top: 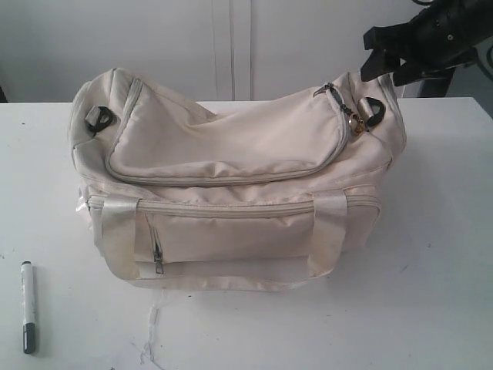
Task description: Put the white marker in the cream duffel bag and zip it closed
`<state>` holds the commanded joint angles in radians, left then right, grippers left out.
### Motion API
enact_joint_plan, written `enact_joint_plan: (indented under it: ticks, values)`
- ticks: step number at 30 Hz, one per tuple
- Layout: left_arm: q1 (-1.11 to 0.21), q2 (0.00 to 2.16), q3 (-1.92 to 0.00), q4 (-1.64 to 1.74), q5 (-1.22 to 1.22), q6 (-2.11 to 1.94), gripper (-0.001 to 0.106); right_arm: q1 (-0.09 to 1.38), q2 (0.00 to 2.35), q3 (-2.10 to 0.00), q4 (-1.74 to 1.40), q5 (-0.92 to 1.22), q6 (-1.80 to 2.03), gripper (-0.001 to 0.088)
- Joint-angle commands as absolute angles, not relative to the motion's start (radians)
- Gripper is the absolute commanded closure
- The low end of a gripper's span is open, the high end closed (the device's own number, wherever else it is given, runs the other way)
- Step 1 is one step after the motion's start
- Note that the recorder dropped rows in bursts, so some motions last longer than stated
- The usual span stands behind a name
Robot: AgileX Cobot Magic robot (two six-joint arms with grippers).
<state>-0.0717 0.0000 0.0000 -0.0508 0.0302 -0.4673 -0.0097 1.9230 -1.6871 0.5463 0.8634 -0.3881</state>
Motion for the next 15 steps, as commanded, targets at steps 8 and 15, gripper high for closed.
enact_joint_plan:
  ticks: [8, 15]
  values:
    - [-0.072, 0.000, 0.000, -0.051, 0.030, -0.467, 0.105, -0.010, 1.937, -1.687, 0.567, 0.840, -0.421, 0.0868]
    - [-0.072, 0.000, 0.000, -0.051, 0.032, -0.467, 0.105, -0.010, 1.937, -1.687, 0.590, 0.835, -0.422, 0.0868]
